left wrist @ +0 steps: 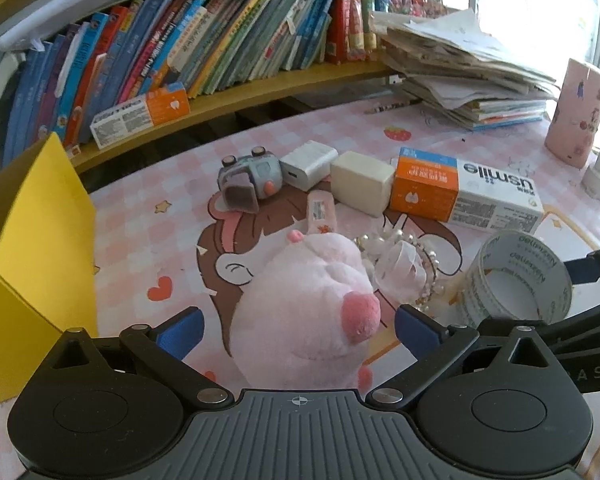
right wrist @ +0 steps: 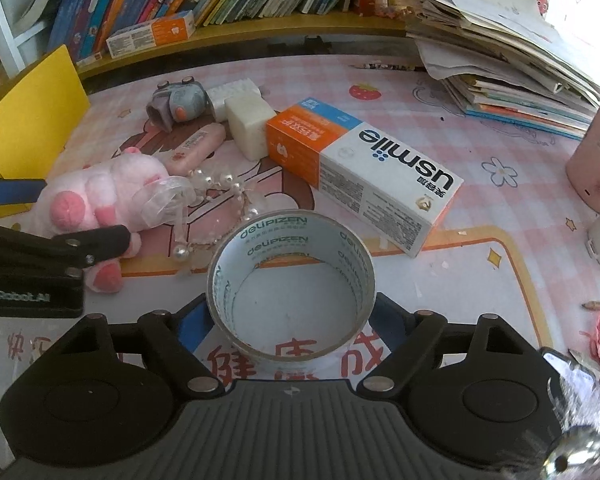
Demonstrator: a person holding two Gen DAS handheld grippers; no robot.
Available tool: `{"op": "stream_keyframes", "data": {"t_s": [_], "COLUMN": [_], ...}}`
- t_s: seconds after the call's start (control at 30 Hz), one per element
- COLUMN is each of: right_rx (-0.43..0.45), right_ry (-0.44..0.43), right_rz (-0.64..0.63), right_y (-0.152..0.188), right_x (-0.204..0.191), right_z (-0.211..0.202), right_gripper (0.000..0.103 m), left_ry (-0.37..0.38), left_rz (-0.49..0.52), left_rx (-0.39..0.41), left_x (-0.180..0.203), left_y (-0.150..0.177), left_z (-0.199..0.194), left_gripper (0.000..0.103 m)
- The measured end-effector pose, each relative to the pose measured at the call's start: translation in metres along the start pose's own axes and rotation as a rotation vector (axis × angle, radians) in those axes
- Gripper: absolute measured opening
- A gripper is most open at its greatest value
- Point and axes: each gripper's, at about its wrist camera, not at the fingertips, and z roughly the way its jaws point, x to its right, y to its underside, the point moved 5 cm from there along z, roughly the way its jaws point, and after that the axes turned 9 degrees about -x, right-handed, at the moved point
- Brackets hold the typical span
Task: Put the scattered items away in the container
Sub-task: 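Close the left gripper on the pink pig while the right gripper closes on the tape roll, then carry the pig with the left gripper while the right gripper carries the tape into the yellow box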
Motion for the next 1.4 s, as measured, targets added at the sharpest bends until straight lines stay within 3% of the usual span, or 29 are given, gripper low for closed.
{"op": "stream_keyframes", "data": {"t_s": [0.1, 0.2, 0.43, 0.87, 1.4], "right_rx": [0.003, 0.004, 0.007, 0.046, 0.095], "right_ry": [-0.004, -0.010, -0.023, -0.048, -0.009], "right_rz": [-0.011, -0.020, -0.028, -0.022, -0.011], "right_y": [-0.001, -0.001, 0.000, 0.006, 0.014], "right_x": [0.000, 0.001, 0.001, -0.011, -0.078], "right_z": [0.001, 0.000, -0.003, -0.027, -0.054], "right_gripper": [0.082, 0.082, 0.081, 0.081, 0.081], "left_ry": [0.011, 0.017, 0.047, 0.120, 0.212], "left_rz": [-0.002, -0.010, -0.046, -0.205, -0.192], "left_rx": [-0.025, -0.051, -0.041, 0.031, 0.102], "left_x": [0.001, 0.001, -0.003, -0.033, -0.083], "left_y": [0.000, 0.003, 0.005, 0.020, 0.060], "left_z": [0.008, 0.014, 0.006, -0.049, -0.096], "left_gripper": [0.091, 0.072, 0.061, 0.060, 0.060]}}
